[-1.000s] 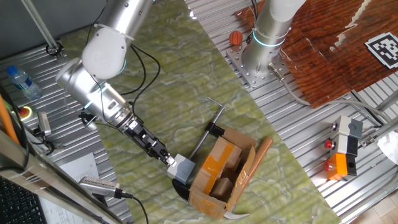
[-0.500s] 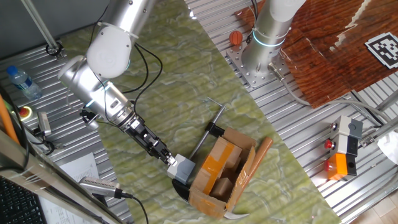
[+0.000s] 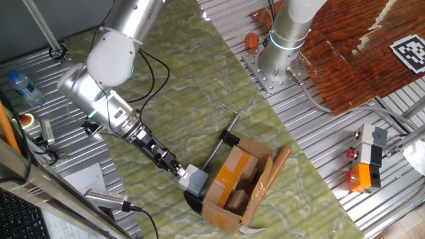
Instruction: Press the button horizontally
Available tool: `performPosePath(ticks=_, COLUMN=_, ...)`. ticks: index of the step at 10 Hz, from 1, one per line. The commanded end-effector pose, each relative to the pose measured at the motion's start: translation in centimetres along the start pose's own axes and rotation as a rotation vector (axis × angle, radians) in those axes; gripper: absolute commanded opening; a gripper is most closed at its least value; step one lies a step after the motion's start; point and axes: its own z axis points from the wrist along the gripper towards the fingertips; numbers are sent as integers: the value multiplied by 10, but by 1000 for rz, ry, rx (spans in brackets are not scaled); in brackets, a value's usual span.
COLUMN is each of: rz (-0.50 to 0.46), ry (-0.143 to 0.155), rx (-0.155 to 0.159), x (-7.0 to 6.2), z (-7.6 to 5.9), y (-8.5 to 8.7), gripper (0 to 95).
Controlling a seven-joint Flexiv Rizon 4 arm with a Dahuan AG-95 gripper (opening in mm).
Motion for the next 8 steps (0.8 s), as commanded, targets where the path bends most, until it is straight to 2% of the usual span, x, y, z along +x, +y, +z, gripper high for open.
performPosePath(ticks=1, rz=-9, ry=10, rx=-9, x=0, z=1, y=0, gripper=570)
performPosePath(ticks=8, rz=-14, ry=9, rx=-11, x=0, z=5, y=1, gripper=570)
